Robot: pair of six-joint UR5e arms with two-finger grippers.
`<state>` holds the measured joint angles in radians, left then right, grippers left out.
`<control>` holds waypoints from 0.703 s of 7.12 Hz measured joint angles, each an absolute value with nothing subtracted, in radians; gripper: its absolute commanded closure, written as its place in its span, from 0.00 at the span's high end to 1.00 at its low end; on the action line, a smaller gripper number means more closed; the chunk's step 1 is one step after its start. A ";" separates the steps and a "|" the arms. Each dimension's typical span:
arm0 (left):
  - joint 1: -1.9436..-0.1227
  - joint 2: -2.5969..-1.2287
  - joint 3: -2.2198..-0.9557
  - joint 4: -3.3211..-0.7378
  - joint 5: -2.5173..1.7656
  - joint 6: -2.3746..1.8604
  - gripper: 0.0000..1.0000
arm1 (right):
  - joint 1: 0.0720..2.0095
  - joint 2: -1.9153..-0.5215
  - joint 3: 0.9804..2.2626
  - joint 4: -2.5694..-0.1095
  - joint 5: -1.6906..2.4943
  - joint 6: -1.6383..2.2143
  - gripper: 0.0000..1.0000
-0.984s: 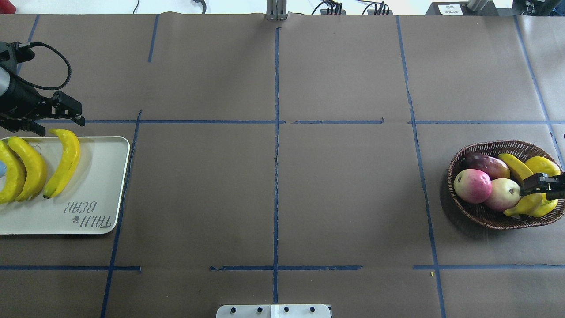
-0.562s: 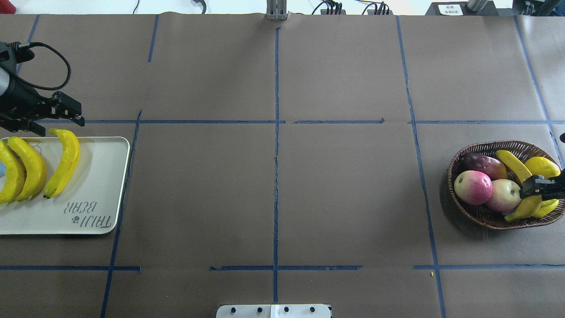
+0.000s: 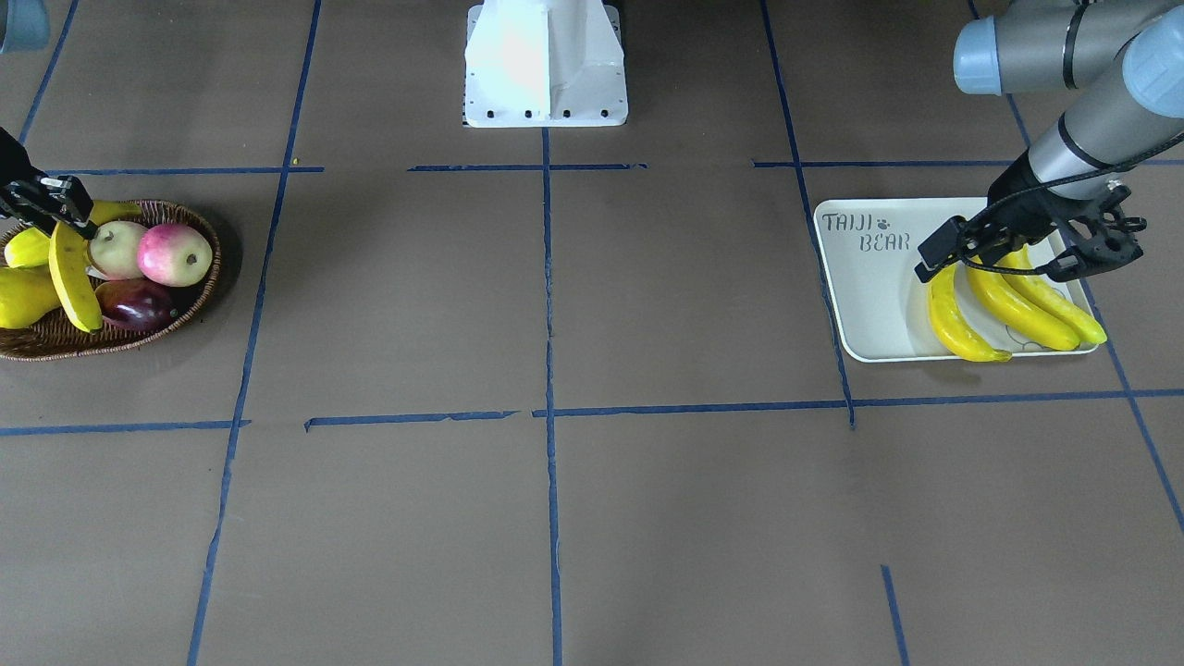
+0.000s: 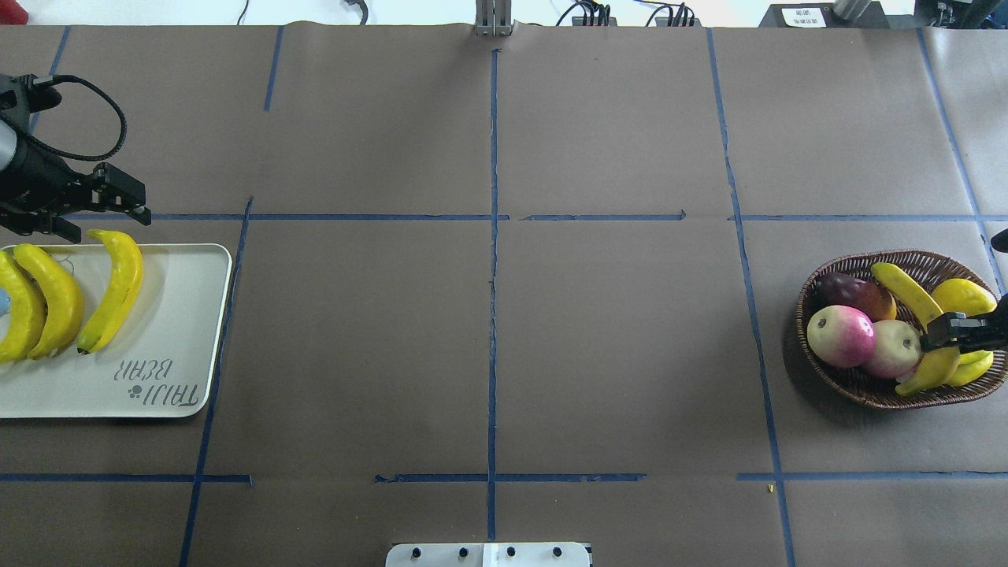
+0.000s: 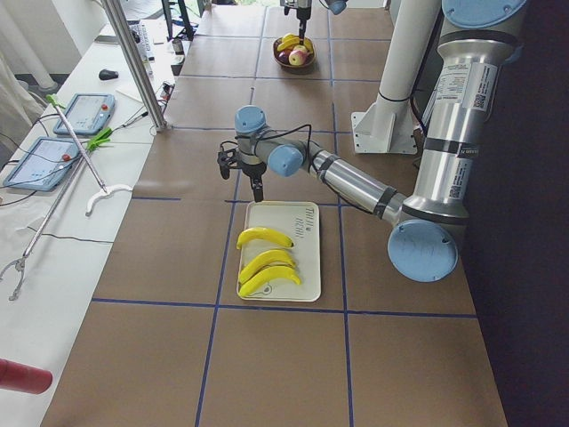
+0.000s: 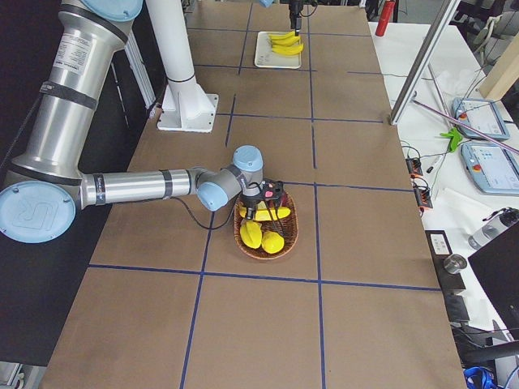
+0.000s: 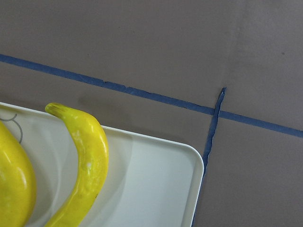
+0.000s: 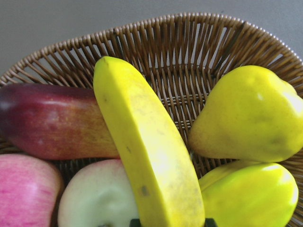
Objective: Transfer all bananas from basket to plate
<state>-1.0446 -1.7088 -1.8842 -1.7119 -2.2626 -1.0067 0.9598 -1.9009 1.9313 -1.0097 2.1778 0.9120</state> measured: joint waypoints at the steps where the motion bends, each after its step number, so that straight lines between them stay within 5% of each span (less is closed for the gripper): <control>1: -1.045 -1.709 -1.886 -1.712 -2.264 -1.007 1.00 | 0.984 -1.901 1.955 -1.014 2.202 0.906 0.00; 5: -1.021 -1.751 -1.910 -1.712 -2.265 -1.125 1.00 | 1.074 -1.855 2.002 -1.029 2.337 0.878 0.00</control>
